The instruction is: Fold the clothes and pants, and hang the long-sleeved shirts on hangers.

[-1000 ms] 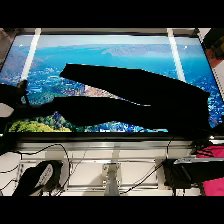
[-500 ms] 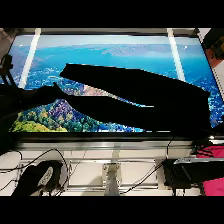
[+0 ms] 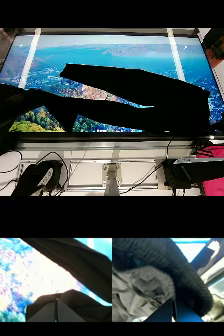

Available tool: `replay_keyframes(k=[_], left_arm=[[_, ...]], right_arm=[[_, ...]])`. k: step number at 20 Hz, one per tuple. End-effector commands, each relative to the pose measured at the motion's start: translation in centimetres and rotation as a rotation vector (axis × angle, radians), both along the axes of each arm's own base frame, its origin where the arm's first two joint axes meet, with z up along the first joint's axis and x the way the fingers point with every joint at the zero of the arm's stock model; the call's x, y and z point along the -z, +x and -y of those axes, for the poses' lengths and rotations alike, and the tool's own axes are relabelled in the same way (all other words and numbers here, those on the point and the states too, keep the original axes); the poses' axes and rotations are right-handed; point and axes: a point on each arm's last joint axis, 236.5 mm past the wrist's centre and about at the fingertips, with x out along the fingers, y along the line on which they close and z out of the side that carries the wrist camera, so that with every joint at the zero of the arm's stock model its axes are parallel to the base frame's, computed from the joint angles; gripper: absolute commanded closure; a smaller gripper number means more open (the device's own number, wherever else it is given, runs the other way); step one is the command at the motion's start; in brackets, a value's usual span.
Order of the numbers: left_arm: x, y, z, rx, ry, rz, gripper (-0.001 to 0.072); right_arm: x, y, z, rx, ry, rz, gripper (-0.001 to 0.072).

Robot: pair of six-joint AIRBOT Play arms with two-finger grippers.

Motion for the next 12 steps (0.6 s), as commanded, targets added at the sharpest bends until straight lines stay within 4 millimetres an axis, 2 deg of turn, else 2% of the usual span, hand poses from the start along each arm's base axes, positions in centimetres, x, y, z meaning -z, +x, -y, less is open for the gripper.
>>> replay_keyframes(k=[1, 3, 5, 7, 8, 9, 10, 11, 12], left_arm=[[5.0, 6.6, -1.4, -0.009, 0.158, -0.038, 0.0704], [10.3, 11.6, -1.9, -0.01, 0.245, -0.074, 0.0704], [15.4, 16.1, -1.5, -0.019, 0.229, -0.07, 0.0703], [19.4, 19.8, -1.5, -0.069, 0.169, -0.025, 0.0702], [20.5, 21.4, -1.3, -0.101, 0.124, 0.012, 0.0701], [20.7, 22.7, -1.2, -0.121, 0.087, 0.066, 0.0694], [20.0, 24.0, -0.9, -0.12, 0.071, 0.143, 0.0623], [18.6, 25.0, -1.0, -0.125, 0.054, 0.22, 0.0491], [17.3, 25.4, -1.3, -0.134, 0.045, 0.269, 0.0465]], right_arm=[[-0.4, 1.9, -1.3, -0.028, 0.018, 0.036, 0.0696], [-0.4, 2.8, -1.9, -0.052, 0.015, 0.045, 0.0696], [-0.3, 3.4, -2.3, -0.085, 0.009, 0.054, 0.0696], [-0.3, 4.0, -2.9, -0.111, 0.008, 0.057, 0.0697], [-0.2, 4.3, -3.0, -0.118, 0.001, 0.06, 0.0697], [-0.2, 4.5, -3.2, -0.127, -0.002, 0.062, 0.0697], [-0.1, 4.8, -3.3, -0.135, -0.004, 0.063, 0.0697], [-0.1, 5.0, -3.5, -0.143, -0.006, 0.068, 0.0697], [0.0, 5.1, -3.4, -0.146, -0.01, 0.071, 0.0697]])
